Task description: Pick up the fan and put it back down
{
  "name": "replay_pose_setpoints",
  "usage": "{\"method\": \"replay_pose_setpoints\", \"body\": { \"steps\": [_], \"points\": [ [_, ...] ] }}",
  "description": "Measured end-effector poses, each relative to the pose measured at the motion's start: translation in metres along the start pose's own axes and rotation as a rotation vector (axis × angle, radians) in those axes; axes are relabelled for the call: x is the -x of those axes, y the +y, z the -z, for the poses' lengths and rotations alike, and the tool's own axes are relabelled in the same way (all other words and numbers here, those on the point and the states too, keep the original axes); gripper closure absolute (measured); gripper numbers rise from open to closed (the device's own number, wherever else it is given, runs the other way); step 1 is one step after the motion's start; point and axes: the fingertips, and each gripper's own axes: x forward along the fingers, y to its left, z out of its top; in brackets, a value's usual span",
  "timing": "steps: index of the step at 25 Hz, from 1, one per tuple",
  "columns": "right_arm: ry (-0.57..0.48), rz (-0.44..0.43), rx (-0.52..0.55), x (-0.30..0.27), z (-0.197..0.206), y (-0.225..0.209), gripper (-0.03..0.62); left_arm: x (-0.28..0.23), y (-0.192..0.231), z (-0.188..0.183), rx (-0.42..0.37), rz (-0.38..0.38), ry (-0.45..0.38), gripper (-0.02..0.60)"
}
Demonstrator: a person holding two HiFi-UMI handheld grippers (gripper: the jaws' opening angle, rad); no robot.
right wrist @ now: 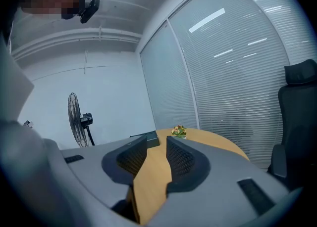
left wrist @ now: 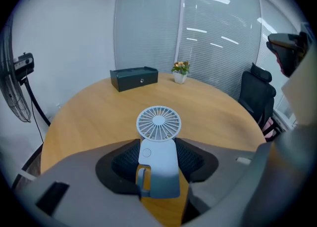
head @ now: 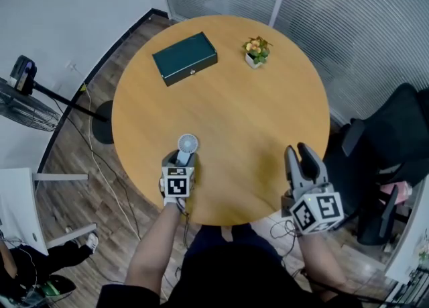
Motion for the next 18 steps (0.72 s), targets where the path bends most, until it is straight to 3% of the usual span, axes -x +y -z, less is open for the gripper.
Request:
{"method": "replay_pose_setpoints", "body": {
  "steps": [5, 18],
  "points": [
    [-0.026, -0.003, 0.0, 0.018, -0.006, 0.005, 0.471, 0.038, -0.006, -0.018, 0.091, 0.046, -0.105, 0.367],
    [-0.105, -0.029, -0.019, 0.061, -0.032, 0.01, 0.485, 0.161, -0.049, -0.078, 0.195, 0.168, -0.384, 0.367]
  ]
}}
